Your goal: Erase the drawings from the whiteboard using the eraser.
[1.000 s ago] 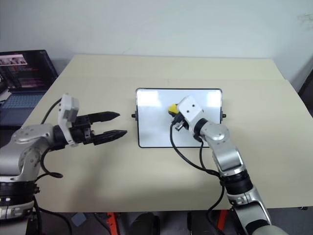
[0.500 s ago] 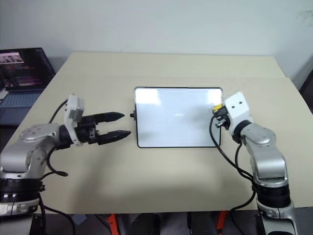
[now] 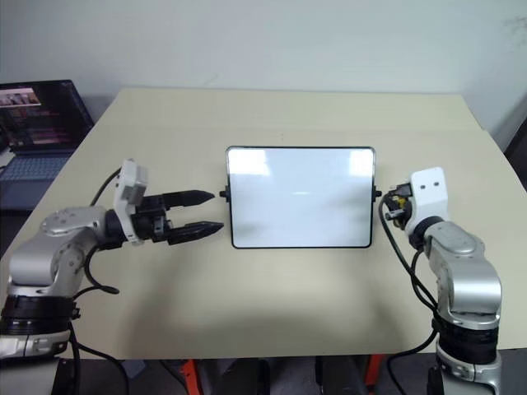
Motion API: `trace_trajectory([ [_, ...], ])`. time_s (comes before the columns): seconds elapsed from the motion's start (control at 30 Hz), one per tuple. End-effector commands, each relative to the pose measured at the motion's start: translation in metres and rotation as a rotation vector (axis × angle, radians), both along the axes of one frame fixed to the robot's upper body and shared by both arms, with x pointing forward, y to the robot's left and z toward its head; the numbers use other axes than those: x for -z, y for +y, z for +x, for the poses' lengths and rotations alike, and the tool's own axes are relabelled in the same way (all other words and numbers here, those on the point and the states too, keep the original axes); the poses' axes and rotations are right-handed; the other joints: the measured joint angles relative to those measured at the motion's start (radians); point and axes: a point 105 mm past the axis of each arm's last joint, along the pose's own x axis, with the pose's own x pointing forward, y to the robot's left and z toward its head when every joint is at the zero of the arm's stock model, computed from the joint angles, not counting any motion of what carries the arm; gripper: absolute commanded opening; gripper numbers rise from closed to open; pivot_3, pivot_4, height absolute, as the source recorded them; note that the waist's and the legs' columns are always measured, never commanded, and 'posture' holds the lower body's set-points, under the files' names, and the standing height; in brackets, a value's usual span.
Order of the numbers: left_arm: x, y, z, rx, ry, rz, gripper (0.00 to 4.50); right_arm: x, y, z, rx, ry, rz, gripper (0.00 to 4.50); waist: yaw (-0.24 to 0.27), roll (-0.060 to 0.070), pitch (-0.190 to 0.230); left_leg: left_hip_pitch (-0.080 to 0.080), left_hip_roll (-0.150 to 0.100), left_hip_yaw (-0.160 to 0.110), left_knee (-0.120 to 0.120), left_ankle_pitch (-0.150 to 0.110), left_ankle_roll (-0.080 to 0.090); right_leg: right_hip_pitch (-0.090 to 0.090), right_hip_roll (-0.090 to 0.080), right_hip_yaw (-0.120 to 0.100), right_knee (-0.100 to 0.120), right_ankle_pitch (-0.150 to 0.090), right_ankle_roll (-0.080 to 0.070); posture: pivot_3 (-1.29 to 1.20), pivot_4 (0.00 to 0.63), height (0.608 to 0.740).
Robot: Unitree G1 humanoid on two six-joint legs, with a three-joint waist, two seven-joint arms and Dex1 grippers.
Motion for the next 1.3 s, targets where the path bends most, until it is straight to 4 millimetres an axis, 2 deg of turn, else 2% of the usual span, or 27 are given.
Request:
trace_trajectory([
  [0.03,-0.012,-0.001,0.001,0.016,-0.055,0.004,4.50,-0.004,-0.007,-0.005,0.048,-0.010,0.028,1.10,0.000,0.000,0.000,0.000,0.000,0.000,0.000,0.000,0.000,0.000,0.000,0.000,0.000,0.000,0.000,0.00,0.150,0.740],
  [0.37,-0.013,-0.001,-0.001,0.017,-0.057,0.007,4.50,0.015,-0.008,-0.003,0.086,0.052,0.067,1.10,-0.001,0.000,0.000,0.000,0.000,0.001,0.000,0.000,0.000,0.000,0.000,0.000,0.000,0.000,0.000,0.00,0.150,0.740],
  [0.73,-0.014,-0.001,-0.001,0.009,-0.058,0.006,4.50,0.034,-0.007,0.011,0.079,0.069,0.063,1.10,-0.001,0.000,0.000,0.000,0.000,0.001,0.000,0.000,0.000,0.000,0.000,0.001,0.000,0.000,0.000,0.00,0.150,0.740],
  [1.13,-0.015,0.003,-0.003,-0.006,-0.055,0.011,4.50,0.035,-0.024,0.017,0.094,0.068,0.022,1.10,-0.001,0.000,0.000,0.000,0.000,0.001,0.001,0.000,0.000,0.000,0.000,0.001,0.001,0.000,0.000,0.00,0.150,0.740],
  [1.3,-0.015,0.003,-0.003,-0.007,-0.055,0.010,4.50,0.033,-0.022,0.018,0.090,0.064,0.030,1.10,-0.001,0.000,0.000,0.000,0.000,0.001,0.001,0.000,0.000,0.000,0.000,0.001,0.002,0.000,0.000,0.00,0.150,0.740],
])
